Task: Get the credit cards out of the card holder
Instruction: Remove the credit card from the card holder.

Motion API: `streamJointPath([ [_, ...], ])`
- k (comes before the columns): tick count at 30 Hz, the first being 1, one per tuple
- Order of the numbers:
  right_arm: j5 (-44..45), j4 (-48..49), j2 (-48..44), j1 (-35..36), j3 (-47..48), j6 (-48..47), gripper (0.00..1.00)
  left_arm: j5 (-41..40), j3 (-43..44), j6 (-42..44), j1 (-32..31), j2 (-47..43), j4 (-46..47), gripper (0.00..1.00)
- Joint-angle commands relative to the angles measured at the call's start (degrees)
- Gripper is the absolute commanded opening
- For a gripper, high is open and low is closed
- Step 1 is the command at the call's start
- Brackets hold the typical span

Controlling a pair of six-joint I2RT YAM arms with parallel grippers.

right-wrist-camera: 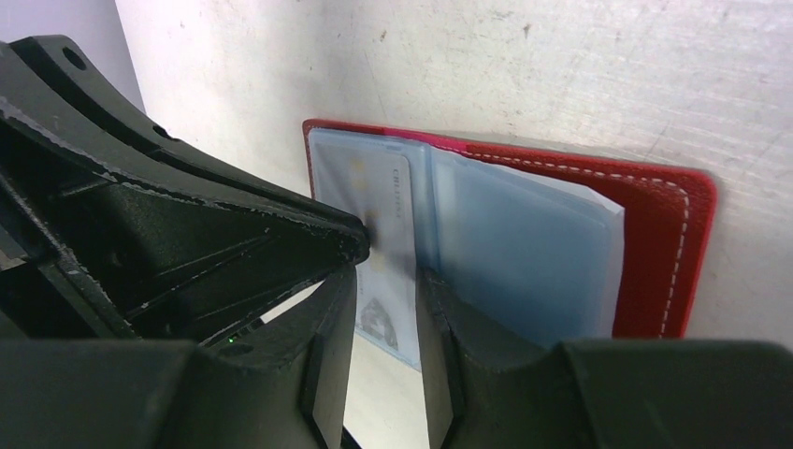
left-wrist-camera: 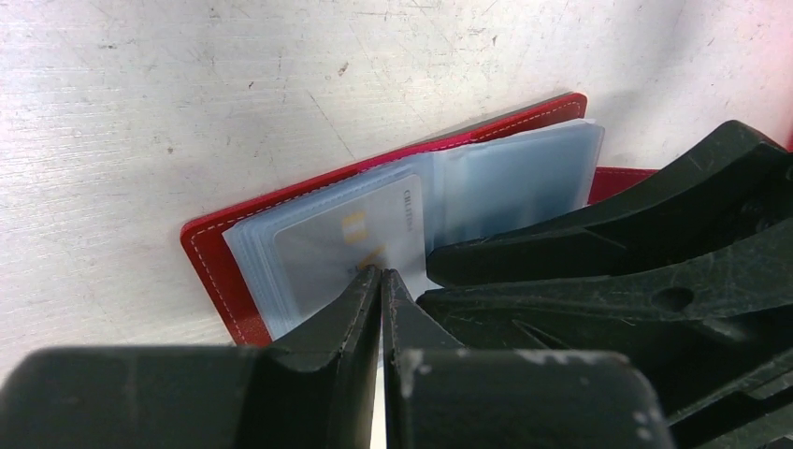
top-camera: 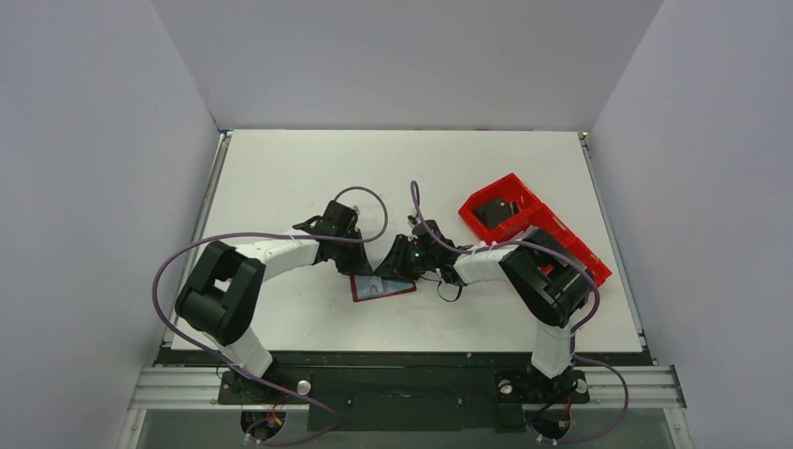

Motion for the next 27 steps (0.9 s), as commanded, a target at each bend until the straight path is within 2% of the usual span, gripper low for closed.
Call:
streamJointPath([
  [1, -1.03, 4.4, 1.05, -0.72, -1.44, 1.06, 0.27, -2.52, 0.77, 0.77, -0.18, -0.14, -2.71, 0.03],
  [8, -0.99, 4.44, 0.93, -1.22, -2.46, 0.78, 0.27, -6.01, 1.19, 2.75, 1.16, -6.28, -8.29, 0.1],
  [13, -1.02, 4.89, 1.35, -1.28, -2.4, 1.03, 0.27, -6.41, 0.3, 3.19, 1.26, -7.85, -9.18, 0.12],
  [27, -1.21, 5.06, 1.47, -1.29, -2.68, 0.99, 0.27, -4.6, 0.23, 3.13, 0.64, -3.59, -6.32, 0.11],
])
